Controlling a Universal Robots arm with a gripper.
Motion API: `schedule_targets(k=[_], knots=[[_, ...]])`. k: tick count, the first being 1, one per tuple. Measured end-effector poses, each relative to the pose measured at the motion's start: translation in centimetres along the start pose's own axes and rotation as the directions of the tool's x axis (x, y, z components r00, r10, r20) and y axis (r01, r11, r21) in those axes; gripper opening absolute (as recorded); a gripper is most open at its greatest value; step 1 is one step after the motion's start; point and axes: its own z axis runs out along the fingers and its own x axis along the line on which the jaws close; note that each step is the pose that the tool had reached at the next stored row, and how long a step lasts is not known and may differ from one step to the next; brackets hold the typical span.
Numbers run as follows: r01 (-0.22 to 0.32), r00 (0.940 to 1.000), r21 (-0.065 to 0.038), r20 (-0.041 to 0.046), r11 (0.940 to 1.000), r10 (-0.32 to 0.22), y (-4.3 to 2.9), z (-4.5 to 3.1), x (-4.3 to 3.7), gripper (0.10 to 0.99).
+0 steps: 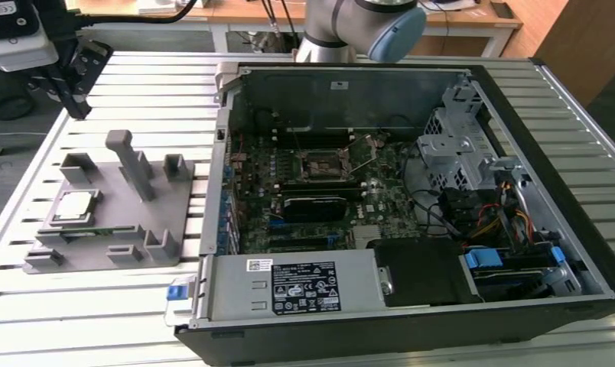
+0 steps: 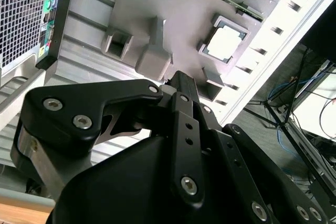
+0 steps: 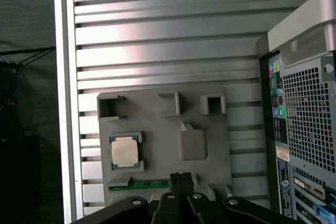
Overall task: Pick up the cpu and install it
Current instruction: 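Reach for the cpu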
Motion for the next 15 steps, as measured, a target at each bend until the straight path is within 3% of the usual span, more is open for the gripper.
schedule_targets(k=[8,15], knots=[[0.0,1.0,0.0,0.0001,1.0,0.0,-0.48,0.32,0.99,0.106],[0.0,1.0,0.0,-0.0001,1.0,0.0,-0.67,0.58,3.07,0.106]])
